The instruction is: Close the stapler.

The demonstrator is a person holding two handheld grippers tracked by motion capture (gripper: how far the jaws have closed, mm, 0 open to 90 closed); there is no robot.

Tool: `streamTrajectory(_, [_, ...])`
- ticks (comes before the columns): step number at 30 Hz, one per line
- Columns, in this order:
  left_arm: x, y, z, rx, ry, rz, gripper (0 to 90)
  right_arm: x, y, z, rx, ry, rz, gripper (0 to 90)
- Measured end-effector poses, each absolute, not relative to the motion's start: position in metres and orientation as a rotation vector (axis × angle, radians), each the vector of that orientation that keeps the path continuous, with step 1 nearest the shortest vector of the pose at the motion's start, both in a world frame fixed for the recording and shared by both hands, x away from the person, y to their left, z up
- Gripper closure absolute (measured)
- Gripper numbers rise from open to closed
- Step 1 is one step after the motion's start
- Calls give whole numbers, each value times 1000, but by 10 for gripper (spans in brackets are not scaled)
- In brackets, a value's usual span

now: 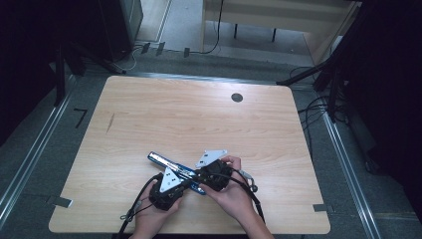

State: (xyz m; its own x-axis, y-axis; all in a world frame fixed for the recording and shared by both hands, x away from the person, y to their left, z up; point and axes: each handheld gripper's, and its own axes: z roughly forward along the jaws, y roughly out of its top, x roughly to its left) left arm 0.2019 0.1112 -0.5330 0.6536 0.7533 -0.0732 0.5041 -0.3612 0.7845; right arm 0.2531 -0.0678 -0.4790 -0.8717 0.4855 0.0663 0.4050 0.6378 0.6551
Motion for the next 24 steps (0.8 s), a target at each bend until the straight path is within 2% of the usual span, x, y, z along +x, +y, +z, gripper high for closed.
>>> streamTrajectory(24, [203, 112, -533, 2040, 973, 375, 900, 258, -69, -485, 686, 2796, 983, 802])
